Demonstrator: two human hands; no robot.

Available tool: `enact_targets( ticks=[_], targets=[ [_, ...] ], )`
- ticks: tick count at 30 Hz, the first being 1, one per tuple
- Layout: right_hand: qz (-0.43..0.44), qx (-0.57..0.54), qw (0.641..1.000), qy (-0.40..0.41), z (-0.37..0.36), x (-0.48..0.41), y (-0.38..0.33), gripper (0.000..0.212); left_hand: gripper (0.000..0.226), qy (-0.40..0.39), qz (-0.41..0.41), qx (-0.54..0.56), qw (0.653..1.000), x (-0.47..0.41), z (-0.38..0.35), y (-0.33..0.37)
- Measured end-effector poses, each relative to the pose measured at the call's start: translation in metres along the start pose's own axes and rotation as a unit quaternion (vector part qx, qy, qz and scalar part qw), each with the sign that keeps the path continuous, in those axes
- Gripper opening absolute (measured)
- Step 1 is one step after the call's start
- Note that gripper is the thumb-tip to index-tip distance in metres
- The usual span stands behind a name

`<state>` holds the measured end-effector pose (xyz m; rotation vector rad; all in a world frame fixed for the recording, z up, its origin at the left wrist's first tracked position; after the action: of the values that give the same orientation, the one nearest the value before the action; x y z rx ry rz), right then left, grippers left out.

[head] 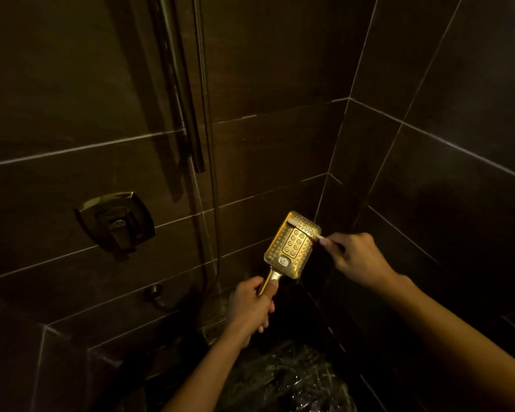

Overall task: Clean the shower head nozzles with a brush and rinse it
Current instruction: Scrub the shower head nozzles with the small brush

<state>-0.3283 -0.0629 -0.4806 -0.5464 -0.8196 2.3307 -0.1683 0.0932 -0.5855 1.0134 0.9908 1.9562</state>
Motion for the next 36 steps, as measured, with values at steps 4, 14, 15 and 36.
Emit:
enact_targets(
  ticks=[4,14,15,36],
  targets=[
    [0.067,0.005,0.991,-0.113,-0.03,0.013,-0.017,0.019,0.023,0.001,0.001,0.005,1.0,-0.003,-0.003,0.0],
    [0.078,0.016,0.988,-0.136,-0.031,0.019,-0.02,0.023,0.023,-0.002,-0.012,0.004,1.0,-0.005,0.0,0.003],
    [0.088,0.021,0.985,-0.147,-0.036,0.021,-0.019,0.023,0.023,-0.002,-0.015,0.002,1.0,-0.005,0.001,0.004],
    [0.061,0.008,0.994,-0.094,-0.025,0.013,-0.009,0.021,0.024,-0.002,-0.018,0.001,1.0,-0.006,-0.004,0.001]
  ],
)
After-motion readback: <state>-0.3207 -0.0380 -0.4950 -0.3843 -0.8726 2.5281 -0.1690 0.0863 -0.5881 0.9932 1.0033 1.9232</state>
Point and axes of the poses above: each hand's wrist, its own x-axis away from the middle knuckle, its own z-axis out of the back of the hand, y = z × x, the point moved 8 cm from there along -x, towards the middle knuckle, and after that the axes turned 12 degrees about -x, right-handed, at the moved point
